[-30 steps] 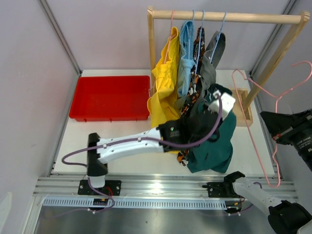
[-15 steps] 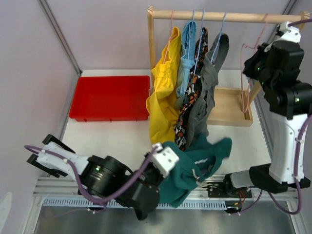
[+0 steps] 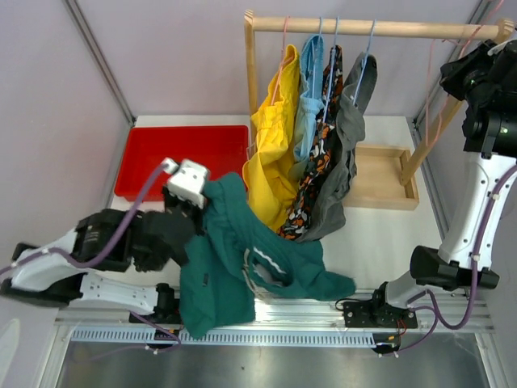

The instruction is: Remove the shorts from the hanger

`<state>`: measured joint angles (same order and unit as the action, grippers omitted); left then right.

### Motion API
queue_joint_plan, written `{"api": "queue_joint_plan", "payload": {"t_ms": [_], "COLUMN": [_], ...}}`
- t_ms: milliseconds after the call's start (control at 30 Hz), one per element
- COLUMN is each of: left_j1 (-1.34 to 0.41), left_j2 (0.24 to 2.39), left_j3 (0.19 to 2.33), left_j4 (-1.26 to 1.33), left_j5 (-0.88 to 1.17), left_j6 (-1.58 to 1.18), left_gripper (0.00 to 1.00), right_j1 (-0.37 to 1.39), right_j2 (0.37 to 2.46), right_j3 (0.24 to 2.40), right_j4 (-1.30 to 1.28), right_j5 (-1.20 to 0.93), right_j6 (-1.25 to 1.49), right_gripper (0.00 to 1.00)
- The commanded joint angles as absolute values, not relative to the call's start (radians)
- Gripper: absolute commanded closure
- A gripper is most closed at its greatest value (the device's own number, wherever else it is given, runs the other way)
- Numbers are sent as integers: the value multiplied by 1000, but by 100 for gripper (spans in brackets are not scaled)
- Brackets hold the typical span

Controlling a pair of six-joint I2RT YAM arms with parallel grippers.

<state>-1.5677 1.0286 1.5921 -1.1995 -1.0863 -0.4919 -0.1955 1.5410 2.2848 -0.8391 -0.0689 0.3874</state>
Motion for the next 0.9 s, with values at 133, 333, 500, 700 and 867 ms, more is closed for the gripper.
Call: {"api": "queue_joint_plan", "payload": {"t_ms": [133, 333, 500, 700, 867], "left_j1": [-1082, -735, -494, -307, -190], "left_j2": [1009, 1167, 1372, 1535, 1664], "left_j3": [1647, 1857, 2129, 2384, 2494], "left_j4": [-739, -709, -725, -729, -687], "left_j5": [-841, -592, -474, -403, -358], "left_j6": [78, 120, 104, 57, 29], "left_gripper": [100, 100, 100, 100, 100], "right_j1": [-219, -222, -230, -235, -235], "right_j2": [1614, 1585, 1470, 1342, 1257], "right_j3": [2258, 2142, 1904, 1729, 1614], "right_j4": [-719, -700, -620, -610, -640], "right_j5": [-202, -213, -199, -190, -192], "right_j6": [417, 419, 420, 413, 399], "right_gripper": [100, 100, 100, 100, 2]}}
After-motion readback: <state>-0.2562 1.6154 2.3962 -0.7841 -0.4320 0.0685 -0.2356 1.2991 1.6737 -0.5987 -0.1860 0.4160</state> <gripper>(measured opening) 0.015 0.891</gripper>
